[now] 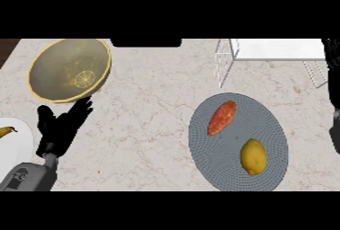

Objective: Pick the lemon from the placemat and place it in the tiered shelf

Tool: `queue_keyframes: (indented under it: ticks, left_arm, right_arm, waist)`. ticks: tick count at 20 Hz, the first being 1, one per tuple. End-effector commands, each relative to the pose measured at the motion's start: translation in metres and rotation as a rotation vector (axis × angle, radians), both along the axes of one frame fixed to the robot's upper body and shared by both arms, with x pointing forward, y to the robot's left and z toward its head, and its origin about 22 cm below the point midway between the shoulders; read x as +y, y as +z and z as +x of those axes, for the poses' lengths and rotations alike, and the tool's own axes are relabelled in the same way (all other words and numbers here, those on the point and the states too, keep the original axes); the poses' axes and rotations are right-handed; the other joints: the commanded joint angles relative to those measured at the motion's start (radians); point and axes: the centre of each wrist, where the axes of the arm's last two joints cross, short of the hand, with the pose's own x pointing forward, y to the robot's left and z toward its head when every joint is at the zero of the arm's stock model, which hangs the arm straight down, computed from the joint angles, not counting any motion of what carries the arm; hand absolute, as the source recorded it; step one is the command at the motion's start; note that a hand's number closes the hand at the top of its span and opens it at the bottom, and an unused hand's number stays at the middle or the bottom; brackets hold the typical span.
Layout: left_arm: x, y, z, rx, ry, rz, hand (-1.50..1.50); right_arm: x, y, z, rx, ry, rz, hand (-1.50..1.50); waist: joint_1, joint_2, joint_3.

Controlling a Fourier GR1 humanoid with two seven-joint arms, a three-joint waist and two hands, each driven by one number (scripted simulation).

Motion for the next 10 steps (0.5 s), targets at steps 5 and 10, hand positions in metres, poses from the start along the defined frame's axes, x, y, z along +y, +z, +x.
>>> queue_keyframes:
  ticks: [5, 10]
  left_arm:
    - [-0.012, 0.02, 0.008, -0.259, 0.041, 0.084, 0.0]
    - [-0.007, 0.026, 0.005, -0.275, 0.032, 0.083, 0.0]
  right_arm:
    - [-0.02, -0.078, -0.064, 0.214, -0.34, 0.39, -1.5]
    - [-0.068, -0.151, -0.128, 0.462, -0.785, 0.194, 1.5]
  waist:
    - [-0.096, -0.045, -0.014]
    - [-0.12, -0.006, -0.025]
